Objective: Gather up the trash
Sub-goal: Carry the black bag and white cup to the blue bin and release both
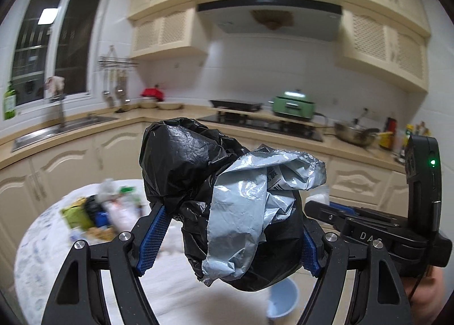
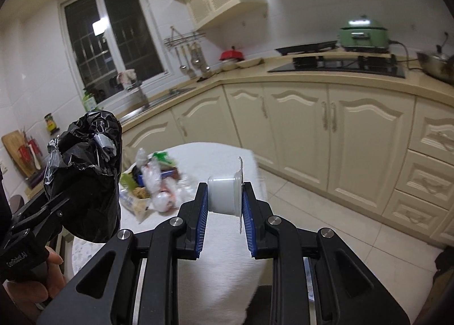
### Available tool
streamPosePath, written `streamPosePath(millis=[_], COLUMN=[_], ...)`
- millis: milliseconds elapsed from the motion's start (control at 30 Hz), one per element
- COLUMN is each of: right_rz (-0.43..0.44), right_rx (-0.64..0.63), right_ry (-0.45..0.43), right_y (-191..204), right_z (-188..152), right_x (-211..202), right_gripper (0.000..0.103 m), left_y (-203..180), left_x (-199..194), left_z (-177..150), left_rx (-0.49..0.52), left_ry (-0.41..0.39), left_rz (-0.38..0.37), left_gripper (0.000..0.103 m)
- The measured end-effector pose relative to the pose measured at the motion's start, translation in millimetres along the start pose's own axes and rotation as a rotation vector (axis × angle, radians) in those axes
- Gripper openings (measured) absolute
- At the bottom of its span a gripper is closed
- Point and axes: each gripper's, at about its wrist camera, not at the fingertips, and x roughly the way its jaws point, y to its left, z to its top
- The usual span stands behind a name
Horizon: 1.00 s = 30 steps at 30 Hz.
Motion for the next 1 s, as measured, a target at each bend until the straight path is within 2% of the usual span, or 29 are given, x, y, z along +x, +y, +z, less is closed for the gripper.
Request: streamPosePath(millis=[167, 333, 433, 700, 867, 1000], right_rz=[-0.071, -0.132, -0.164, -0.203, -0.204, -0.197], right_rx=[0.043, 0.110, 0.155, 0.304, 0.379, 0.435], right_ry=[-0.012, 0.012, 0.040, 0.150, 0.220, 0.258], right_y=[-41.1, -90.7, -121.8, -201.1, -240.6, -267.5], right_z=[0.6, -9.8, -20.5, -59.1, -79.8, -92.7], right_x=[-14.0, -13.8, -9.0, 35.5, 68.5, 90.8], right_gripper=[0.023, 0.023, 0.023, 0.023, 0.023, 0.023], left_y=[-29.8, -57.4, -69.4, -91.7, -102.8, -114.5], left_x=[31.5, 77.6, 112.6, 217.4, 284.0, 339.8], left_z=[5.4, 0.6, -5.7, -35.4, -43.7, -37.9], left_rx=[0.026, 0.055, 0.054, 0.063, 0.032, 0.021], left_ry=[0.034, 0.121, 0.206, 0.452, 0.593, 0.682], left_rz=[-0.097, -0.181, -0.233, -0.286, -0.296, -0.295], left_gripper=[0.075, 0.075, 0.075, 0.075, 0.075, 0.075])
